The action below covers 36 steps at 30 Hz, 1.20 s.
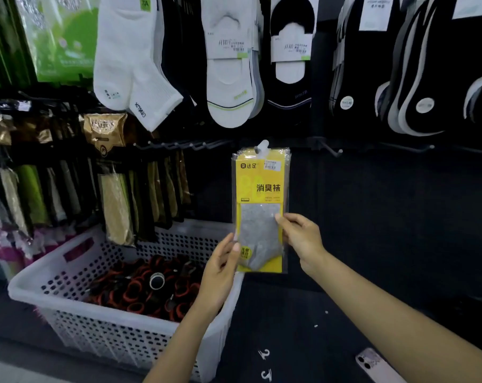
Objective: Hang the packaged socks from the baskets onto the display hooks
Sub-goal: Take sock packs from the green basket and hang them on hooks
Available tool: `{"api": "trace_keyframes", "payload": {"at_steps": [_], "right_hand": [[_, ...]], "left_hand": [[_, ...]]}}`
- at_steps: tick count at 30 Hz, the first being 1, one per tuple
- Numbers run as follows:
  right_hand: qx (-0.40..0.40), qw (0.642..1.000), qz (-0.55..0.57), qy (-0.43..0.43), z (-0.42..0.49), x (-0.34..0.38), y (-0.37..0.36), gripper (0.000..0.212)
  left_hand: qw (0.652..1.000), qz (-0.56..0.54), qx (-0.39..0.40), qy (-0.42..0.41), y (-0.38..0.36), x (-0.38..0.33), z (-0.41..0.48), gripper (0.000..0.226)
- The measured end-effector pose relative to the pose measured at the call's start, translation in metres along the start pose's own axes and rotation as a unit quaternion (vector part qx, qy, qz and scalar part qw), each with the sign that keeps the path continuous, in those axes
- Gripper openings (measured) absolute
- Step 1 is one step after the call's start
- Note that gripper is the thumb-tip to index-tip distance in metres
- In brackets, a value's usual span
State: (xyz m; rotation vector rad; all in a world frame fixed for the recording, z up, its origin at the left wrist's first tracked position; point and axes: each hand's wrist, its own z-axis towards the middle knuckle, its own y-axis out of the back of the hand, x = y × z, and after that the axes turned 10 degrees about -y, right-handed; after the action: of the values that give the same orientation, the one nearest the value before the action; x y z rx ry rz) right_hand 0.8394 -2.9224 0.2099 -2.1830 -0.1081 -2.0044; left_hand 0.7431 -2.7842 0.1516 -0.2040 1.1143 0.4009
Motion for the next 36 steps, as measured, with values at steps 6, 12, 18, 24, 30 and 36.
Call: {"api": "trace_keyframes", "payload": {"at_steps": [6, 12, 18, 24, 30, 36], "right_hand": [[0.006, 0.993, -0.072, -0.090, -0.031, -0.079, 0.067, 0.015], [0.067, 0.944, -0.197, -0.254, -0.082, -0.183, 0.166, 0.008], [0.051, 0.896, -0.331, -0.291, -0.137, -0.278, 0.254, 0.006], [0.162, 0.817, -0.456, -0.312, -0.170, -0.324, 0.282, 0.054], [0.196, 0.798, -0.478, -0.311, -0.178, -0.327, 0.279, 0.033], [0.219, 0.786, -0.463, -0.347, -0.165, -0.318, 0.283, 0.085]], "left_hand": [[0.987, 0.098, 0.068, 0.107, -0.021, 0.040, -0.044, 0.054], [0.932, 0.158, 0.239, 0.221, -0.069, 0.087, -0.125, 0.050], [0.864, 0.185, 0.337, 0.324, -0.100, 0.131, -0.214, 0.018], [0.778, 0.190, 0.377, 0.464, -0.107, 0.150, -0.268, 0.064], [0.811, 0.188, 0.316, 0.456, -0.117, 0.148, -0.282, 0.066], [0.862, 0.071, 0.182, 0.467, -0.119, 0.144, -0.277, 0.068]]}}
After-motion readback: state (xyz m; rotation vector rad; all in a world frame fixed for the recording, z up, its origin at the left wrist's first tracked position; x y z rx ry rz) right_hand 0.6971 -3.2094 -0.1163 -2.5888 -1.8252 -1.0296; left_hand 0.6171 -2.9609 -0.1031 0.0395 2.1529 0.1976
